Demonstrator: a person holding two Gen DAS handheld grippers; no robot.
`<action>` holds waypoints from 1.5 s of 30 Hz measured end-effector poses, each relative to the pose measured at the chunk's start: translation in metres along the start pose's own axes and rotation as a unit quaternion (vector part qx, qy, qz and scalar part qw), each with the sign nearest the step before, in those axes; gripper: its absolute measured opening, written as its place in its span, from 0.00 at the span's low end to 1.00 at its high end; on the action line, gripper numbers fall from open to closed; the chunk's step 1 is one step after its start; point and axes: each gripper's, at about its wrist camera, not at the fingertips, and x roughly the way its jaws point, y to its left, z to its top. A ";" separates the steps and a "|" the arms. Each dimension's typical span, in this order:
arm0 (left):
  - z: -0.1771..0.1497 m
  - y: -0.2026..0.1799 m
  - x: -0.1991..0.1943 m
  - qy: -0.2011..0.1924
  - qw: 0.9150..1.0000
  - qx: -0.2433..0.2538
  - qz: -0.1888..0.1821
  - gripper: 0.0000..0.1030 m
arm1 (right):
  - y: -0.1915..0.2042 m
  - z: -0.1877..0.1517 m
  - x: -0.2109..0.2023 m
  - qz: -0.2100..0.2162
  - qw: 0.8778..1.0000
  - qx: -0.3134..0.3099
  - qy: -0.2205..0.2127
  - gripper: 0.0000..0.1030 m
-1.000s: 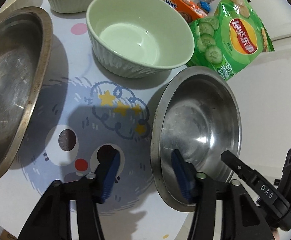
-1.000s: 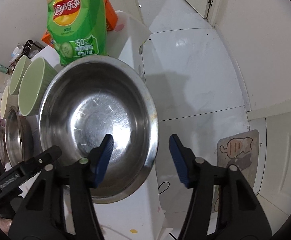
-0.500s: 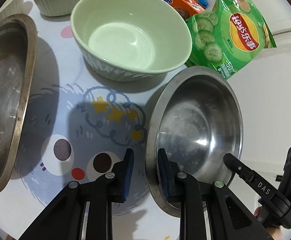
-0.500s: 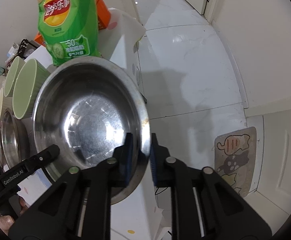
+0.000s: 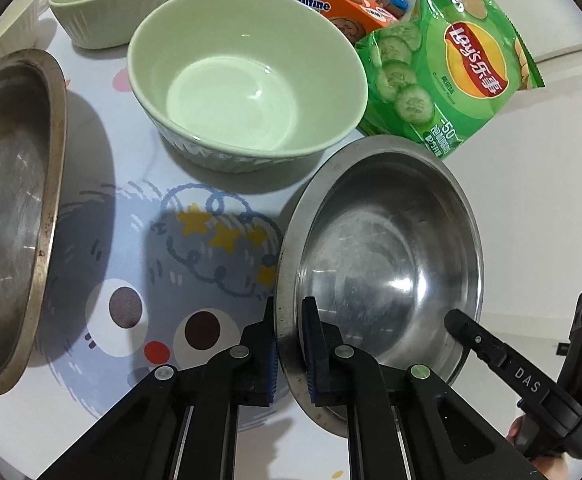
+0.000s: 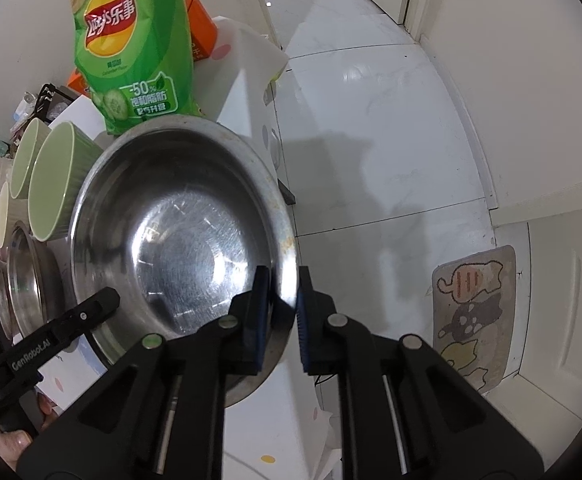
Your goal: Organize plates and bowls
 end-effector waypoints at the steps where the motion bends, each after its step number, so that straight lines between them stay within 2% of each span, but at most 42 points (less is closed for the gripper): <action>1: 0.000 -0.001 -0.001 -0.002 1.000 0.002 0.000 0.09 | 0.001 -0.001 0.000 -0.001 1.000 -0.001 -0.001 0.14; 11: -0.009 -0.005 -0.030 -0.022 0.999 0.024 0.004 0.09 | 0.007 -0.012 -0.017 -0.008 1.000 0.002 -0.025 0.14; 22: -0.029 0.007 -0.092 -0.042 0.996 0.074 -0.005 0.09 | 0.029 -0.044 -0.057 -0.017 0.998 0.008 -0.057 0.14; 32: -0.066 0.067 -0.165 -0.056 0.994 0.098 -0.004 0.09 | 0.091 -0.103 -0.086 -0.008 0.996 0.011 -0.084 0.14; 45: -0.093 0.193 -0.229 -0.076 0.993 0.084 0.030 0.09 | 0.204 -0.175 -0.076 0.022 0.996 -0.046 -0.074 0.16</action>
